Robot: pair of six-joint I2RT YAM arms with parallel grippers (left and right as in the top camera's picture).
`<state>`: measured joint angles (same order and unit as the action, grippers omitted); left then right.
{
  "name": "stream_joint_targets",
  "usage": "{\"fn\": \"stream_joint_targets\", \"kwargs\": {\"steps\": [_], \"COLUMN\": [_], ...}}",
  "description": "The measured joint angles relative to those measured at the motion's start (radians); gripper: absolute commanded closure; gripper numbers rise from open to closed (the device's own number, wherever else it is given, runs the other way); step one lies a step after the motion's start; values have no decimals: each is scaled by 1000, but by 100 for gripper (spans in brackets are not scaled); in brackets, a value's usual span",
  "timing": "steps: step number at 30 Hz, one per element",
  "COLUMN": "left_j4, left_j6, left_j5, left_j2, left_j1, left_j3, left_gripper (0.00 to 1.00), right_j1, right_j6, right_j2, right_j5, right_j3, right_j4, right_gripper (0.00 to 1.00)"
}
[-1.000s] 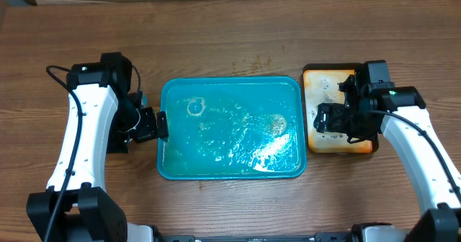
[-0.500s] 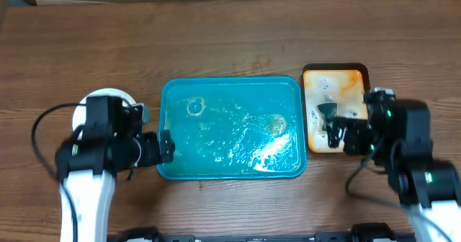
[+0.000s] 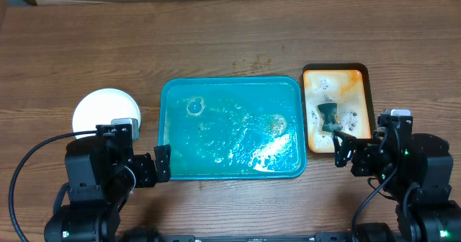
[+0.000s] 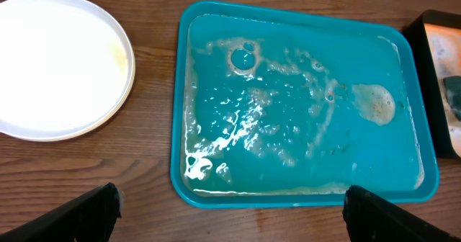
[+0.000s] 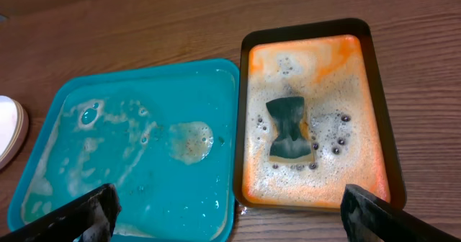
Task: Clean dirty plates on tray and stack at the side
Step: 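Release the sponge in the pan and raise the right gripper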
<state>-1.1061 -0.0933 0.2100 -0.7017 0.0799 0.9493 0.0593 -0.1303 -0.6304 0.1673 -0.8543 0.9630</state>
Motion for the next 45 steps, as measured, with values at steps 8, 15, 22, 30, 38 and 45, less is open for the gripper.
{"fn": "stream_joint_targets", "kwargs": {"steps": [8, 15, 22, 30, 38, 45], "left_j4": [0, 0, 0, 0, 0, 0], "left_j6": [0, 0, 0, 0, 0, 0], "left_j5": [0, 0, 0, 0, 0, 0], "left_j2": [-10, -10, -10, -10, -13, -13], "left_j1": [0, 0, 0, 0, 0, 0], "left_j3": [0, 0, 0, -1, -1, -1], "left_gripper": [0, 0, 0, 0, 0, 0], "right_j1": [0, 0, 0, 0, 0, 0], "right_j6": [0, 0, 1, 3, 1, 0], "right_j2": [0, 0, 31, 231, 526, 616], "right_j5": [0, 0, -14, -44, -44, -43], "right_j3": [0, 0, 8, 150, 467, 685], "right_j4": [0, 0, 24, -192, -582, -934], "right_gripper": [0, 0, 0, 0, 0, 0]}}
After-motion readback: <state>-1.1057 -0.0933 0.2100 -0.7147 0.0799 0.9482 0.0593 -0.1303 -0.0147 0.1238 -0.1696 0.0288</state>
